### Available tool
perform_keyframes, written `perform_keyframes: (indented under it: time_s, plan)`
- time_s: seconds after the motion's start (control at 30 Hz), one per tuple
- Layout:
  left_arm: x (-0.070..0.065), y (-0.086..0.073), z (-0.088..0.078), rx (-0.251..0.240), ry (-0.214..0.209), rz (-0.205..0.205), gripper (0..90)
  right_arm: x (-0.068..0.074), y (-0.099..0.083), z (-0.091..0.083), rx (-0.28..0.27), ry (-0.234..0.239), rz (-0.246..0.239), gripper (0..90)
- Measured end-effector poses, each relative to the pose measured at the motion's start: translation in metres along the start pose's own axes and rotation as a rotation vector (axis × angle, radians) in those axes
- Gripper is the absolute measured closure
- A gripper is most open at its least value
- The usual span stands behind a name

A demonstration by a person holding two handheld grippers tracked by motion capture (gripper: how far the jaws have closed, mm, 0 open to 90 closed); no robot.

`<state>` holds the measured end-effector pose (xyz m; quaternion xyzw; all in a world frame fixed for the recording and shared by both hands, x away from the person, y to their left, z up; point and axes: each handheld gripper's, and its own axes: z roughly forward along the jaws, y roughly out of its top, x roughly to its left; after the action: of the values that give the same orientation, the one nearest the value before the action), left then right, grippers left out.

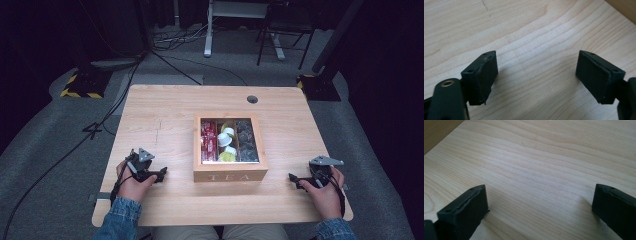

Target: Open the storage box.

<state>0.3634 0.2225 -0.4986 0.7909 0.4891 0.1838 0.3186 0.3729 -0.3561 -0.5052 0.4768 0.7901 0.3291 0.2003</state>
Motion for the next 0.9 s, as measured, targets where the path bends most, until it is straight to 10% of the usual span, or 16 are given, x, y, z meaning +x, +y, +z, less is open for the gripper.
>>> perform_keyframes:
  time_s: [0.9]
  plan:
    - [-0.036, 0.04, -0.05, -0.091, -0.106, 0.081, 22.1, 0.0, 0.0, 0.0, 0.0, -0.006, 0.005, 0.1]
